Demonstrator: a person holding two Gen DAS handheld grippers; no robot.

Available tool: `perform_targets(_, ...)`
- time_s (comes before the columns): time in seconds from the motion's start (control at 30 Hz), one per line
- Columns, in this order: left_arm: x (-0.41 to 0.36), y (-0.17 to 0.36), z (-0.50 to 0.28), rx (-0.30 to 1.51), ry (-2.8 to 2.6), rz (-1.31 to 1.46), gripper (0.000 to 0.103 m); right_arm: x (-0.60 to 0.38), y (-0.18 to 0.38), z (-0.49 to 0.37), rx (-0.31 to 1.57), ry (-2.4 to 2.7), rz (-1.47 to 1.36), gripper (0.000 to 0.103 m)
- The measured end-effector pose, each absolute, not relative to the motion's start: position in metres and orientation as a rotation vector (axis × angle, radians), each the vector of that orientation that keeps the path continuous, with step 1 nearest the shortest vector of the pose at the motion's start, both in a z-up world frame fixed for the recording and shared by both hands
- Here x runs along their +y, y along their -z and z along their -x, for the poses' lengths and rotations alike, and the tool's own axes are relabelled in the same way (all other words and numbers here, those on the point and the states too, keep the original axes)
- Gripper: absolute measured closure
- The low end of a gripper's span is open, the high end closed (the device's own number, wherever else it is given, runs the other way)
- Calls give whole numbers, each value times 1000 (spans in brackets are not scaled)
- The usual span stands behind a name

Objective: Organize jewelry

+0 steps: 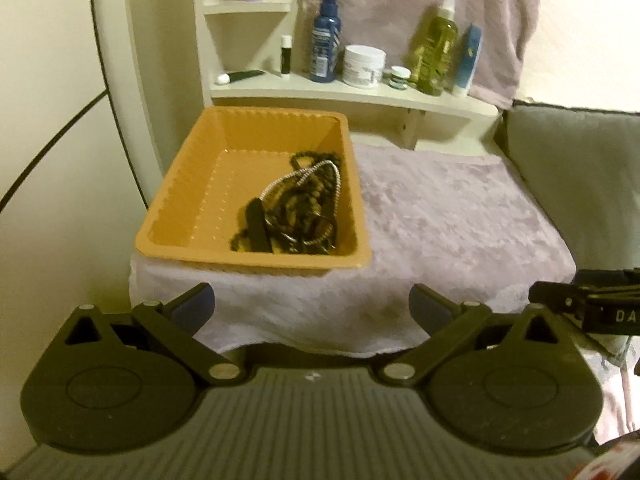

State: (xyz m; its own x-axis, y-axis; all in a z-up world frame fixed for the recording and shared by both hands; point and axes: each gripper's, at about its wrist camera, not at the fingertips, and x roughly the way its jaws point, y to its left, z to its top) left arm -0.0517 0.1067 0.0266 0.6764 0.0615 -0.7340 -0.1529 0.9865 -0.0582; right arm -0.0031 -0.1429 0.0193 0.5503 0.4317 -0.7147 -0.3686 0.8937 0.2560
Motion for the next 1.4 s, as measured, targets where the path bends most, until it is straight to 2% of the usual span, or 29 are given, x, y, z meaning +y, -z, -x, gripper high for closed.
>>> perform_targets(1.4,77,-10,50,860,-72,99,0,-148,-8,10,898,-466,-73,20)
